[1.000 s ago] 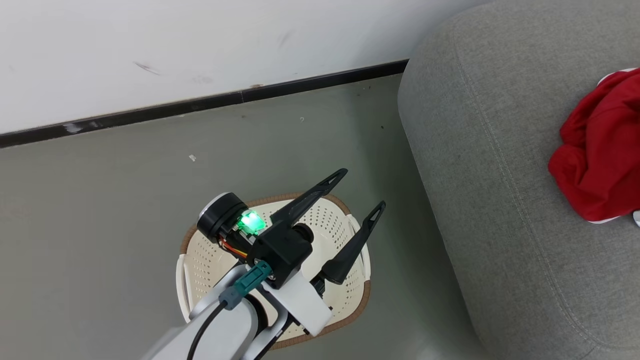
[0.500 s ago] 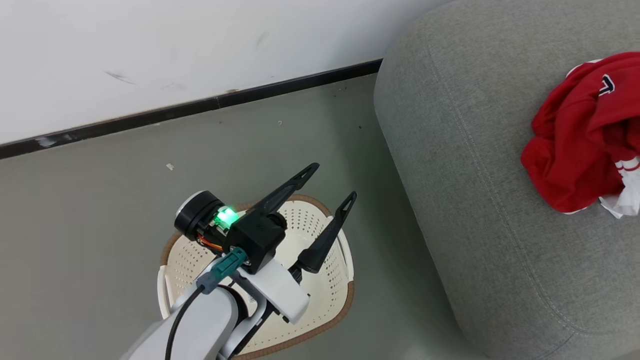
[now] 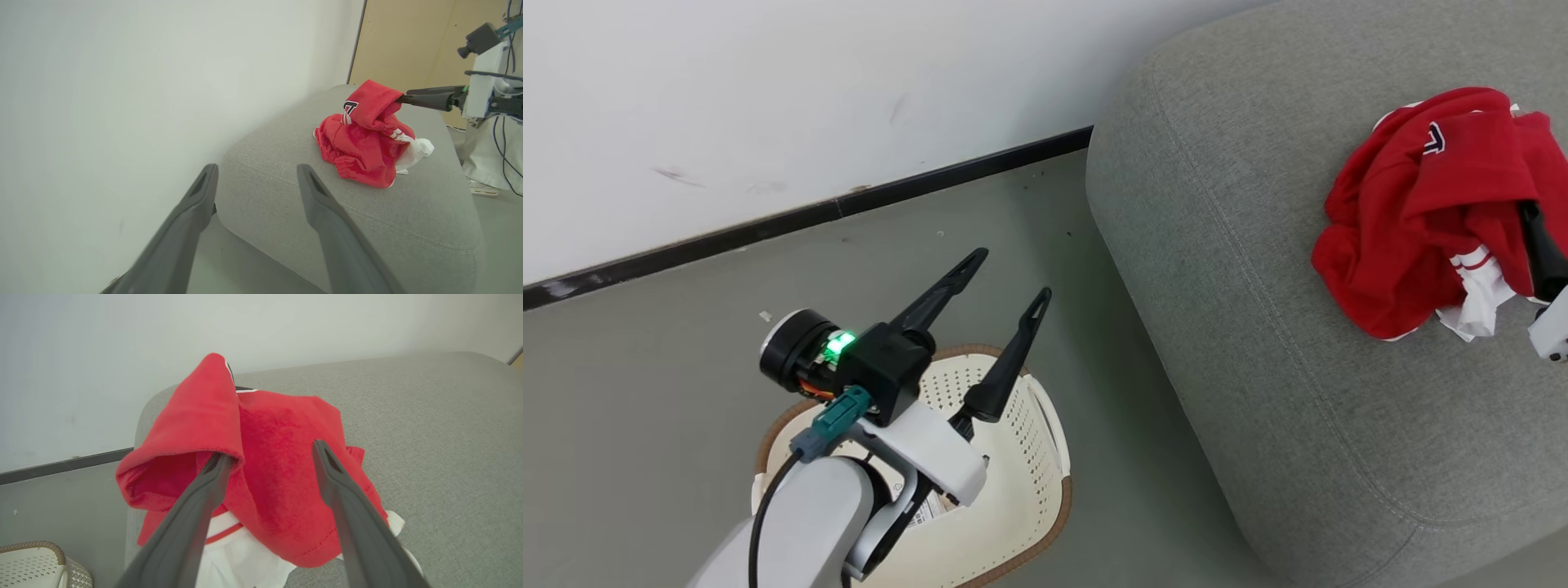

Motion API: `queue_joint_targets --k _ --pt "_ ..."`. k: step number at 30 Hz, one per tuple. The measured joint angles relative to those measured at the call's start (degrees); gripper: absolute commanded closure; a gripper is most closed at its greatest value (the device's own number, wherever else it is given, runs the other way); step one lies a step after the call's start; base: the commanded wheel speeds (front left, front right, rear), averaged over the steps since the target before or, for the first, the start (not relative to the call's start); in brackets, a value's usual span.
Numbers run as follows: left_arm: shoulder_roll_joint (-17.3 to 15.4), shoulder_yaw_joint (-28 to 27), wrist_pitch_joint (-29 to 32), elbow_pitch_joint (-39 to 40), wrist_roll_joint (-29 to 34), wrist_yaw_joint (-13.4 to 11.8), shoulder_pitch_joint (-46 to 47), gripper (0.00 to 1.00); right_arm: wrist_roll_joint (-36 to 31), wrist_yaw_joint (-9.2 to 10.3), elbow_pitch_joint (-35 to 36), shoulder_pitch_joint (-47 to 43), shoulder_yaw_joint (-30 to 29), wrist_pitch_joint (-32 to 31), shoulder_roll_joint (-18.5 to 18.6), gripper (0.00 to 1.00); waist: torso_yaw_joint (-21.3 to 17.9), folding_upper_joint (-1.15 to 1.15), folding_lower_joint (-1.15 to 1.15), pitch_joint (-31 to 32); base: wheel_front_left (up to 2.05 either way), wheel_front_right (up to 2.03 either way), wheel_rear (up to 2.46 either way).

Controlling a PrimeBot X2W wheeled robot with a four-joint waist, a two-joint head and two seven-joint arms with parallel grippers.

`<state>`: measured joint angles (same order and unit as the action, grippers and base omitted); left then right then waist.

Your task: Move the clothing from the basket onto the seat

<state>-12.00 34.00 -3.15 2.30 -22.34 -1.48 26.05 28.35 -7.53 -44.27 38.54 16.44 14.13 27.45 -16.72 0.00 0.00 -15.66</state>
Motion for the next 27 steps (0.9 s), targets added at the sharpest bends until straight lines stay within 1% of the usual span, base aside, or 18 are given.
queue_joint_targets --k 3,7,11,17,21,27 --pt "-0.71 -1.02 -0.51 -0.69 -0.36 -0.73 -1.16 0.00 0.00 0.00 1.81 -1.62 -0.27 0.01 0.02 0.00 -0.68 0.00 0.00 0.78 0.00 0.00 0.00" --pt "-0.89 -2.53 -1.21 -1.48 -0.81 -1.51 -2.74 0.00 -0.16 0.00 4.65 -3.35 -0.89 0.05 0.08 0.00 -1.40 0.00 0.00 1.95 0.00 0.00 0.00" --pt "-1.15 -4.38 -2.34 -2.23 -0.99 -3.25 -4.31 0.00 -1.16 0.00 8.54 -4.47 -2.14 0.07 -0.04 0.00 -1.76 0.00 0.00 3.20 0.00 0.00 0.00" --pt "-1.31 -7.65 -4.63 -3.41 -2.83 -5.75 -7.94 0.00 -4.21 0.00 14.72 -4.87 -4.99 0.08 -0.55 0.00 -1.47 0.00 0.00 5.07 0.00 0.00 0.00" --pt "-1.65 -9.95 -6.43 -3.89 -3.46 -7.59 -10.73 0.00 -6.97 0.00 17.55 -7.04 -5.98 0.23 -2.78 0.00 -0.73 0.00 0.00 6.31 0.00 0.00 0.00" --pt "-2.21 -13.30 -8.62 -4.88 -4.50 -10.09 -15.46 0.00 -9.04 0.00 20.48 -9.72 -6.69 0.24 -6.94 0.00 0.89 0.00 0.00 8.19 0.00 0.00 0.00"
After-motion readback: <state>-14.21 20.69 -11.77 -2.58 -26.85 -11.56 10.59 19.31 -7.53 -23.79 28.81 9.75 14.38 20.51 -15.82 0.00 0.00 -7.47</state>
